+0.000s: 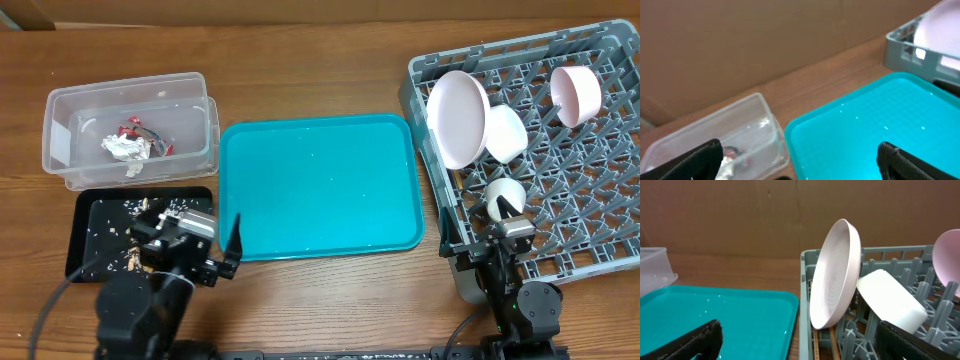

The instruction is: Sort waste into correct bins and load items into the dishwasher

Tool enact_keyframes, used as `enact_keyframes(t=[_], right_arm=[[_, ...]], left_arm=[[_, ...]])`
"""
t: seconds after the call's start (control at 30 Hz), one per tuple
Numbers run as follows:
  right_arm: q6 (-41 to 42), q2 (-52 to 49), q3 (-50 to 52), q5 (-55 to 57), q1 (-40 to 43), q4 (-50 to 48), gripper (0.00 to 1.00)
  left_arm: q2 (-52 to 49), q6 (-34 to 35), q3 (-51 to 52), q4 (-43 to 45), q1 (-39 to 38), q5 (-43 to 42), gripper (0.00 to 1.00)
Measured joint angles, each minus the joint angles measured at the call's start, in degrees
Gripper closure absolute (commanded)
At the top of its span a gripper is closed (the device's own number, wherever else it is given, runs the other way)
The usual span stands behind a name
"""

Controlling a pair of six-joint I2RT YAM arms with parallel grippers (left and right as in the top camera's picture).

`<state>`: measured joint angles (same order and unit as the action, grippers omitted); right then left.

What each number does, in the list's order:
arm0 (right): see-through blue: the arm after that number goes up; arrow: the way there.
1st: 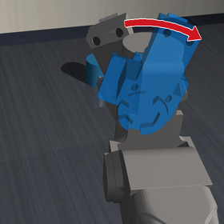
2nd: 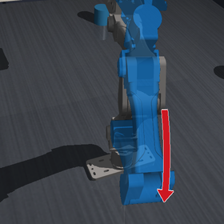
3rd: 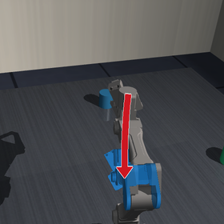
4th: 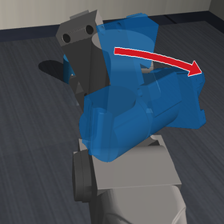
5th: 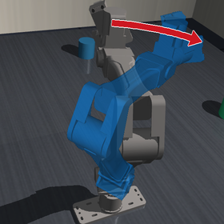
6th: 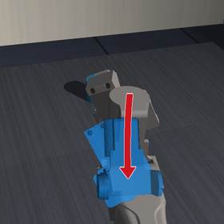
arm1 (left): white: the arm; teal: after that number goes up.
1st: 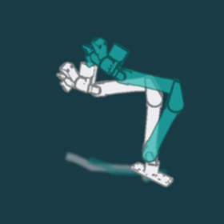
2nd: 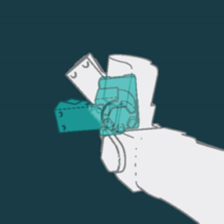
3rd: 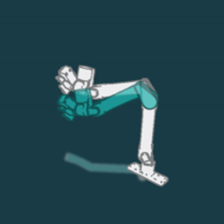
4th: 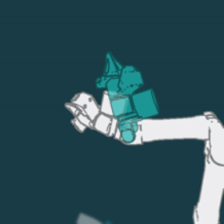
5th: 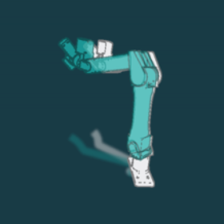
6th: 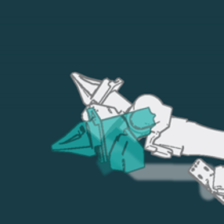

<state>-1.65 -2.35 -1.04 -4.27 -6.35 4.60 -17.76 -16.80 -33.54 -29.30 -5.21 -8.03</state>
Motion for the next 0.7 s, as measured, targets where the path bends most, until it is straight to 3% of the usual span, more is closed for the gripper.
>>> enact_keyframes(t=[0.33, 0.7], right_arm=[[0.0, 0.0, 0.0, 0.0, 0.0, 0.0, 0.00], [0.0, 0.0, 0.0, 0.0, 0.0, 0.0, 0.00]], left_arm=[[16.2, -0.3, 20.5, 8.9, 0.9, -3.0, 0.00], [16.9, -0.3, 29.0, 15.9, 1.2, -3.4, 0.00]])
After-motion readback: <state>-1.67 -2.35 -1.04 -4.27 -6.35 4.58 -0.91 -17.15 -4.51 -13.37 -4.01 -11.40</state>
